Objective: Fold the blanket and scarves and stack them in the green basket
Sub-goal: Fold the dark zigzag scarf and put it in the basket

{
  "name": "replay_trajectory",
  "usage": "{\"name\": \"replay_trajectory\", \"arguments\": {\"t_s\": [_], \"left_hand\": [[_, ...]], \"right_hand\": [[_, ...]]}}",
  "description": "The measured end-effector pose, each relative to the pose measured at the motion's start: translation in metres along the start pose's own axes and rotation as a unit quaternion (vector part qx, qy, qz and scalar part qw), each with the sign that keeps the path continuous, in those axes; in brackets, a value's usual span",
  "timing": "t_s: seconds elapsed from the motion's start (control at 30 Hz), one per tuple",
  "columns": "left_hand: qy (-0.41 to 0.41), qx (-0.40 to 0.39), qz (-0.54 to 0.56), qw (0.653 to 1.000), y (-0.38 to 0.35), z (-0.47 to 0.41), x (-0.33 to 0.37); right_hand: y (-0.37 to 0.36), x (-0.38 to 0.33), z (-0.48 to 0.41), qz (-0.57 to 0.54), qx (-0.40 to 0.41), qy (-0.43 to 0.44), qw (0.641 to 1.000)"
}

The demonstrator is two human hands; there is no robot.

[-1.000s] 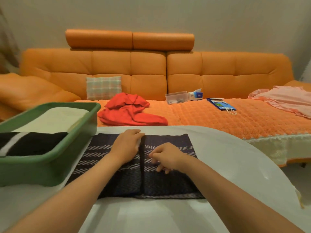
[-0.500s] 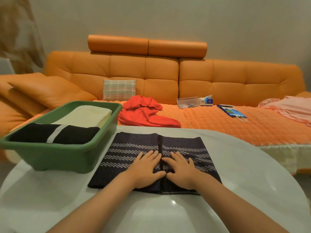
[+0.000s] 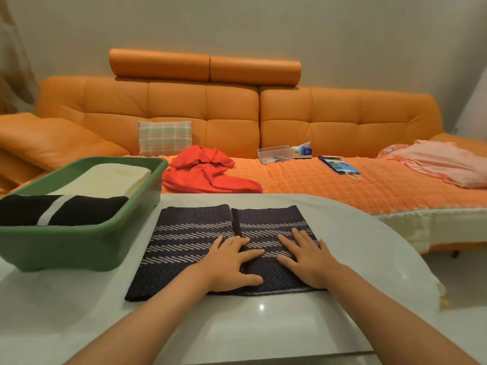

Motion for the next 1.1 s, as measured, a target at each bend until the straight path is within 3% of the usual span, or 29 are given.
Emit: {"name": "replay_trajectory", "arguments": {"t_s": [0.07, 0.17, 0.23, 0.3, 0.4, 0.5, 0.57, 0.67, 0.8, 0.97, 1.1], "left_hand": [[0.012, 0.059, 0.021, 0.998, 0.014, -0.010, 0.009], [-0.001, 0.172, -0.068, 0.983, 0.036, -0.027, 0.026], [-0.005, 0.195, -0.086, 0.977, 0.037, -0.034, 0.034], [0.008, 0.133, -0.084, 0.988, 0.020, -0.039, 0.031], [0.037, -0.028, -0.092, 0.995, -0.011, -0.034, 0.019], [0.054, -0.093, -0.104, 0.989, -0.012, -0.034, 0.015], [0.054, -0.068, -0.107, 0.990, 0.001, -0.048, 0.019], [0.014, 0.050, -0.086, 0.995, 0.031, -0.081, 0.041], [-0.079, 0.119, -0.080, 0.986, 0.048, -0.130, 0.085], [-0.167, 0.112, -0.136, 0.970, 0.037, -0.183, 0.124], [-0.201, 0.046, -0.190, 0.960, 0.008, -0.208, 0.123]], "right_hand": [[0.002, 0.013, 0.002, 0.005, -0.001, 0.001, 1.000], [0.005, 0.017, 0.003, 0.026, 0.004, 0.003, 1.000], [0.012, 0.009, 0.001, 0.017, 0.037, 0.018, 0.999], [0.017, 0.001, 0.000, -0.024, 0.064, 0.020, 0.997], [0.005, -0.002, 0.004, -0.042, 0.033, 0.006, 0.999], [0.004, 0.000, 0.006, -0.048, 0.028, 0.006, 0.998], [0.021, 0.006, 0.002, -0.085, 0.077, 0.005, 0.993], [0.046, 0.030, -0.005, -0.105, 0.149, -0.031, 0.983], [0.054, 0.067, -0.006, -0.062, 0.158, -0.105, 0.980], [0.048, 0.095, -0.005, -0.066, 0.134, -0.141, 0.979], [0.048, 0.095, -0.007, -0.031, 0.116, -0.122, 0.985]]}}
Point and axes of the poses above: each hand's wrist, its own z-axis away from the middle knuckle, its own y-axis out of the back of the hand, x = y × z, the point moved 10 cm from there along -z, towards the middle knuckle, and after that the axes turned 12 degrees about x, right-handed, at the moved point
